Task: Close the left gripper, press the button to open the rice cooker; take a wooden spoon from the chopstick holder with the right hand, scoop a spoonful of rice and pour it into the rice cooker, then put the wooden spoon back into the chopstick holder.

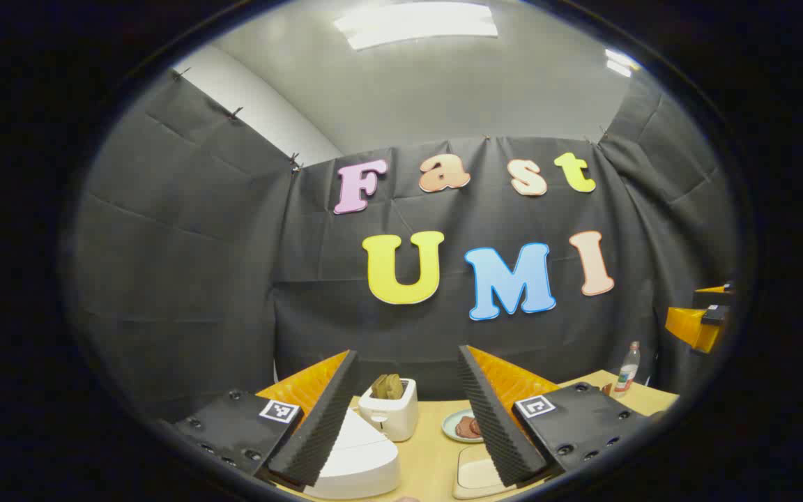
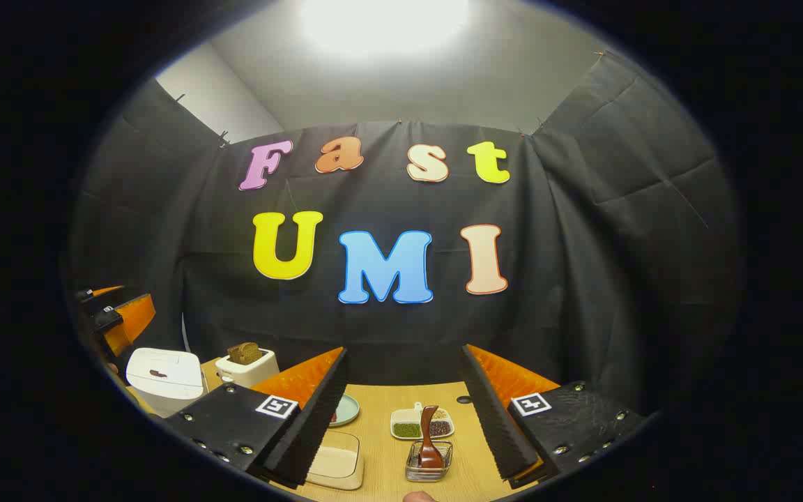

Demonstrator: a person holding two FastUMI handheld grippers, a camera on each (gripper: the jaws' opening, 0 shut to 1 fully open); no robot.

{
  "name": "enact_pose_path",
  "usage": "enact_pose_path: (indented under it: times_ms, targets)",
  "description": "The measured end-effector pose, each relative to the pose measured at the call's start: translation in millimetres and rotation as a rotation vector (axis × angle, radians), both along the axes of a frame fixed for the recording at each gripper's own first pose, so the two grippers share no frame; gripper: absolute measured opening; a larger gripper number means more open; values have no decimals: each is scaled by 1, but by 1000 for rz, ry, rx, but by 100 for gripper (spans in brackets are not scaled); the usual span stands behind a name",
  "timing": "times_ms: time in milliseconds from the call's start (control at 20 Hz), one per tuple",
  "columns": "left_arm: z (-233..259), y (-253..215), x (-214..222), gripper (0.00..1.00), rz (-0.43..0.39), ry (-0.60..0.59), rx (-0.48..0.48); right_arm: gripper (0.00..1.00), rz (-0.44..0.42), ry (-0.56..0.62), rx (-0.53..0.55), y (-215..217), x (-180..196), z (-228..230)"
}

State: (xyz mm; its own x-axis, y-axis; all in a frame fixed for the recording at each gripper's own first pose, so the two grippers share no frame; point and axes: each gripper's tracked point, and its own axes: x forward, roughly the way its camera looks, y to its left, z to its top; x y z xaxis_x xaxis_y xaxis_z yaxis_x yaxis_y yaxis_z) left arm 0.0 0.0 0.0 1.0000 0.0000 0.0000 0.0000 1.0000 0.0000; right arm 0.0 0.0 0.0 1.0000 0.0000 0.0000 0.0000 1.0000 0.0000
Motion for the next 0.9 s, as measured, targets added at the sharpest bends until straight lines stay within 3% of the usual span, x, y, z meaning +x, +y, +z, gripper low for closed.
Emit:
enact_pose_path:
  times_ms: [200, 350, 750, 800, 900]
  targets:
    - [4, 1, -2, 96, 8, -8, 4, 96, 4, -4, -1, -2, 0, 0]
    - [3, 2, -2, 91, 9, -7, 4, 96, 4, -7, 3, -3, 0, 1]
    - [2, 6, -5, 91, 23, 5, 8, 96, 4, -3, -4, -5, -1, -3]
    - [2, 6, -5, 96, 25, 7, 9, 96, 6, -1, -6, -5, -1, -4]
    - [2, 8, -5, 96, 29, 11, 8, 96, 9, 0, -9, -5, -2, -4]
